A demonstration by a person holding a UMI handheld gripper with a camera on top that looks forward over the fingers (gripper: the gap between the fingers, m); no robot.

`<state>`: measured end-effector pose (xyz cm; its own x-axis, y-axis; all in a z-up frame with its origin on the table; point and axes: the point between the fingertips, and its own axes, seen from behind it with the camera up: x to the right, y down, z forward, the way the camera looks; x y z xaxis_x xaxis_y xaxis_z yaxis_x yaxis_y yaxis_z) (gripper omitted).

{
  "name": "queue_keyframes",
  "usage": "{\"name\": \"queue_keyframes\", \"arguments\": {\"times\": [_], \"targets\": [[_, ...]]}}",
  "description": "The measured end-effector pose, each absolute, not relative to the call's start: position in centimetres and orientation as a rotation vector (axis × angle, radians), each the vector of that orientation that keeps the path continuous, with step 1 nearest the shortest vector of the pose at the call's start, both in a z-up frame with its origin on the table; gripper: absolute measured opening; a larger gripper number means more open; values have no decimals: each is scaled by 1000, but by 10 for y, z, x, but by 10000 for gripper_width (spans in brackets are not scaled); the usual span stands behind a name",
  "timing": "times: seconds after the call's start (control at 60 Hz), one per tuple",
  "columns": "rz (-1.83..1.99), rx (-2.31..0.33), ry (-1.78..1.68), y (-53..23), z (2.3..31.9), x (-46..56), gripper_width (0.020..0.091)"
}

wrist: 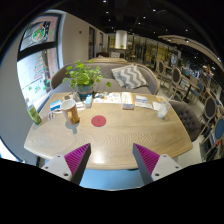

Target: Pour water

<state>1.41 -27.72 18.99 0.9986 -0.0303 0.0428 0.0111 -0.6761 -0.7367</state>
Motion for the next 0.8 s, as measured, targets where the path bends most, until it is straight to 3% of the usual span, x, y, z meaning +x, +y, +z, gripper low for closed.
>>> {"name": "queue_keyframes", "arguments": {"times": [0.35, 0.8], "targets": [[-32, -2367, -57, -281, 150, -72, 854], [191, -2291, -210, -252, 123, -364, 860]]}}
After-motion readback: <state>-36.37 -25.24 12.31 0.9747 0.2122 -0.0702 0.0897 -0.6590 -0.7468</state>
